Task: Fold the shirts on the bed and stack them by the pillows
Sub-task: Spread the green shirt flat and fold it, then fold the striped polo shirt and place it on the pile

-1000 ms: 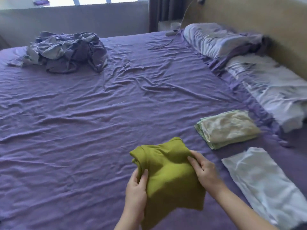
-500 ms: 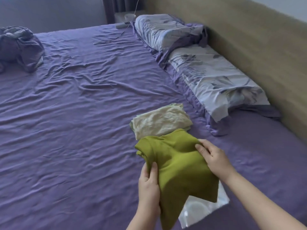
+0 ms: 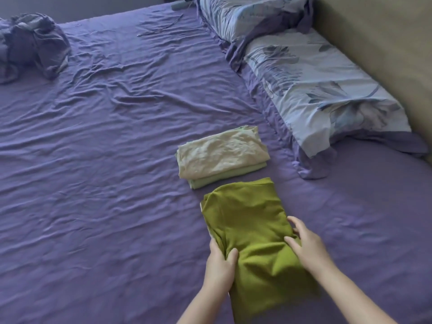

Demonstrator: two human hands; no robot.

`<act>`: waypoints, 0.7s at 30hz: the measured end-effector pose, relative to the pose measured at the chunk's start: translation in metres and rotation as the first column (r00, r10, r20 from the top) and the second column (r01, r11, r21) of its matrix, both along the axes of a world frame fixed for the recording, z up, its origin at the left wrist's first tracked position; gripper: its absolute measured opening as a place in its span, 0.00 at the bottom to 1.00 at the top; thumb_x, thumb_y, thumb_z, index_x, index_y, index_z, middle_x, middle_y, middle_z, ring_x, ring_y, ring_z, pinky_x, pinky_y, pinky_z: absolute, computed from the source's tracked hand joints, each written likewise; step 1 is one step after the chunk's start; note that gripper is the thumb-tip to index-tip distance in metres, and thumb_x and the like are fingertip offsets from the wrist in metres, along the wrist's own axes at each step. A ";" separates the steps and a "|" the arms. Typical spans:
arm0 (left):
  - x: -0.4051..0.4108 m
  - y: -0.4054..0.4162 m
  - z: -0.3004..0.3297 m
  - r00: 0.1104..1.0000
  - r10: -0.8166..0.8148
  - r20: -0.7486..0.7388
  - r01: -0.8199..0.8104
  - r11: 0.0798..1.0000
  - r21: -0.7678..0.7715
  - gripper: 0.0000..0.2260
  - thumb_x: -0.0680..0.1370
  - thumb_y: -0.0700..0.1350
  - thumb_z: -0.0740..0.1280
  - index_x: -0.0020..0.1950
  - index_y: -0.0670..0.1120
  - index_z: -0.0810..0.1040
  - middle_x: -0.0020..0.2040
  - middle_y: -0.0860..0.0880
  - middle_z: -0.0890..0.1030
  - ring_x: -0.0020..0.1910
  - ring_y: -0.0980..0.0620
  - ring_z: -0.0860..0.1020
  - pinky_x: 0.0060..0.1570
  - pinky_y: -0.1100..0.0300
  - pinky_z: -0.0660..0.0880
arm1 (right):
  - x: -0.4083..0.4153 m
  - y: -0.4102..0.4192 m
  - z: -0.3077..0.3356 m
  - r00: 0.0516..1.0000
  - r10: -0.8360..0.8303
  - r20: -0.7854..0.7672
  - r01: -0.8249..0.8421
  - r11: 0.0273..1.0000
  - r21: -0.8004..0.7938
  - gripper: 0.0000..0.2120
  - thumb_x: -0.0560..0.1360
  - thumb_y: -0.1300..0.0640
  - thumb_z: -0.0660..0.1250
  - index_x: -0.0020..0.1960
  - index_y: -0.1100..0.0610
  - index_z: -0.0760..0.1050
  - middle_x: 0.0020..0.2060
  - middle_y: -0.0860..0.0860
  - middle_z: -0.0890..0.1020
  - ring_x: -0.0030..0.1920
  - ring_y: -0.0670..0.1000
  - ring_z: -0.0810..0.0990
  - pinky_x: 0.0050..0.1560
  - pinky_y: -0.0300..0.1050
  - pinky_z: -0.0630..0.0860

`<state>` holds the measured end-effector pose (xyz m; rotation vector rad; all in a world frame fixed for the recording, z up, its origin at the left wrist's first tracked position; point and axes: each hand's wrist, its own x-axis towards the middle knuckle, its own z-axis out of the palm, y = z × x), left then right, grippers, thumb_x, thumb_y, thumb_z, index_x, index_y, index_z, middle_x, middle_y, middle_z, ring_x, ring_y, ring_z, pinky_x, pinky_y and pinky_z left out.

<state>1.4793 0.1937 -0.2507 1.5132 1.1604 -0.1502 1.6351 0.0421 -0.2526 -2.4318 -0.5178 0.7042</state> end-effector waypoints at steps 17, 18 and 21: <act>-0.114 0.008 0.024 0.893 -0.291 -0.343 0.367 0.913 0.179 0.20 0.77 0.59 0.59 0.67 0.54 0.70 0.65 0.54 0.73 0.66 0.56 0.70 0.61 0.62 0.68 | -0.137 0.041 0.043 0.776 0.393 0.493 -0.365 0.918 -0.156 0.22 0.66 0.49 0.55 0.45 0.58 0.83 0.44 0.53 0.84 0.46 0.53 0.84 0.50 0.49 0.75; -0.129 0.015 0.028 0.892 -0.284 -0.353 0.360 0.916 0.174 0.20 0.77 0.59 0.59 0.67 0.54 0.70 0.65 0.55 0.74 0.65 0.57 0.70 0.61 0.62 0.68 | -0.152 0.047 0.046 0.770 0.417 0.483 -0.393 0.906 -0.156 0.21 0.66 0.49 0.55 0.44 0.57 0.84 0.43 0.52 0.85 0.45 0.51 0.84 0.51 0.49 0.74; -0.177 0.038 0.034 0.895 -0.234 -0.379 0.316 0.933 0.170 0.19 0.77 0.59 0.59 0.67 0.56 0.69 0.64 0.55 0.75 0.65 0.56 0.71 0.61 0.61 0.68 | -0.198 0.070 0.053 0.753 0.463 0.468 -0.438 0.883 -0.170 0.21 0.64 0.49 0.54 0.40 0.55 0.84 0.40 0.51 0.85 0.42 0.50 0.84 0.47 0.48 0.74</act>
